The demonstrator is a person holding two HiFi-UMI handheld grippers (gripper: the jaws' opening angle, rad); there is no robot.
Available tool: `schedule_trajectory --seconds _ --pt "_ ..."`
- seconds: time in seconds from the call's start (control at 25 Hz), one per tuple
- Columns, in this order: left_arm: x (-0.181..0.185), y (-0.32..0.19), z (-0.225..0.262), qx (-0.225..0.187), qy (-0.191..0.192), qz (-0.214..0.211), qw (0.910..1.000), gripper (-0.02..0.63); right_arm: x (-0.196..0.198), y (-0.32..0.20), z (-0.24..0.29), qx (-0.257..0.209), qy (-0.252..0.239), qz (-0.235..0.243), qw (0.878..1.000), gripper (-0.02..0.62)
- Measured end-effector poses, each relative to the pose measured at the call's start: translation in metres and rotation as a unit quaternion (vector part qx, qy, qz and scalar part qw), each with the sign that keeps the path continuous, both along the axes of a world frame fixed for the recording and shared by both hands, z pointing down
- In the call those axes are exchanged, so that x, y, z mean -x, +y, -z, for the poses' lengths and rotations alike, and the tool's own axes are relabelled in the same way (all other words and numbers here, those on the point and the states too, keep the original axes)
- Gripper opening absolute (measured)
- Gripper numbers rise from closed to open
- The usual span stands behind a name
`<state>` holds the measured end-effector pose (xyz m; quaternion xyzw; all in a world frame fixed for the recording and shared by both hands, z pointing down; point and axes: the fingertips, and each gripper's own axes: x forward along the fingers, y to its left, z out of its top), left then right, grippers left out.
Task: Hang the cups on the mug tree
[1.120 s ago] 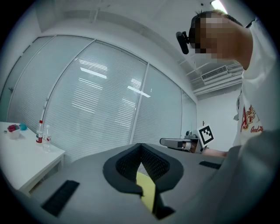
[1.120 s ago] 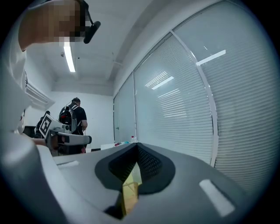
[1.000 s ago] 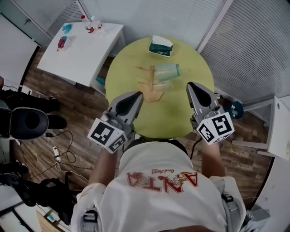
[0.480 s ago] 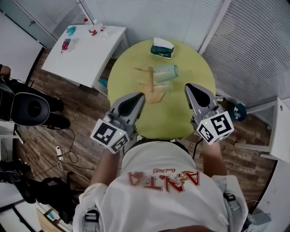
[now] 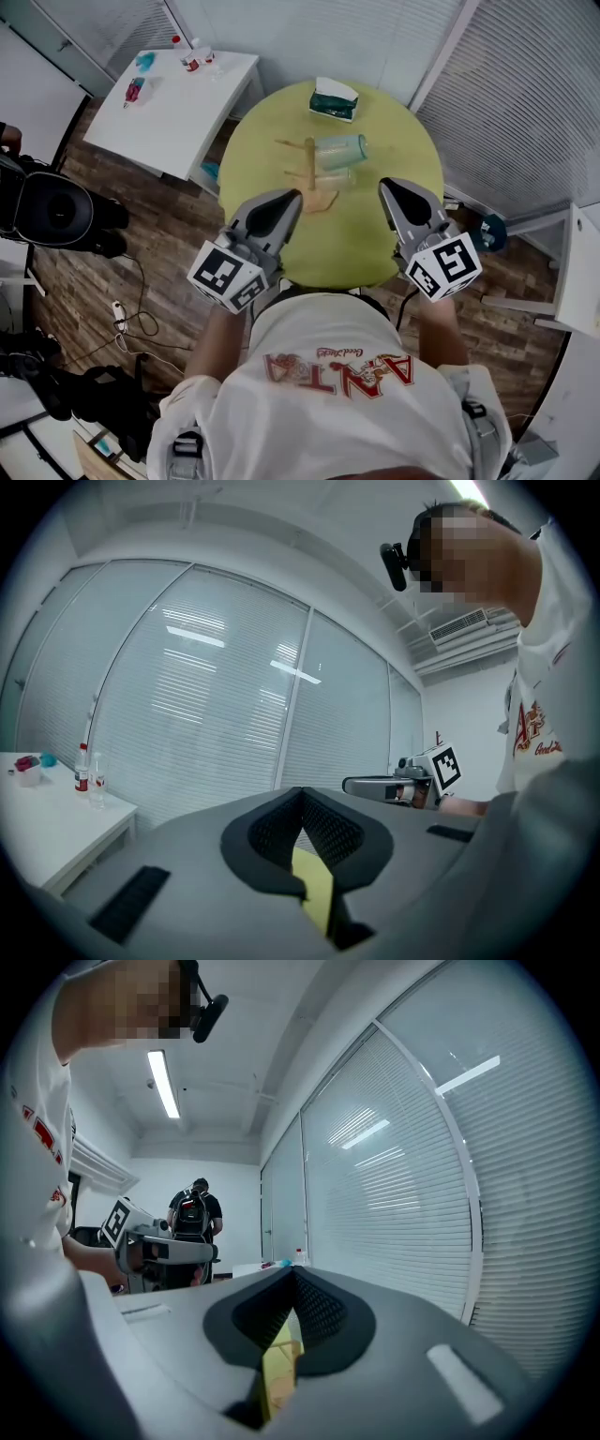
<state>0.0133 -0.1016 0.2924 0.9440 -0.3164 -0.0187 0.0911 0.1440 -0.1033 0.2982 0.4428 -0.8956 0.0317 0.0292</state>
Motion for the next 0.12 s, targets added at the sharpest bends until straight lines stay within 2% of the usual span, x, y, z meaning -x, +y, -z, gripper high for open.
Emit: schedule_trajectory --seconds 0.12 --pt "-0.0027 -0.0011 0.0 -0.001 -0.001 -0.001 1.0 0.009 -0.0016 -0.0009 -0.0003 -0.001 0.002 0.002 1.0 0.002"
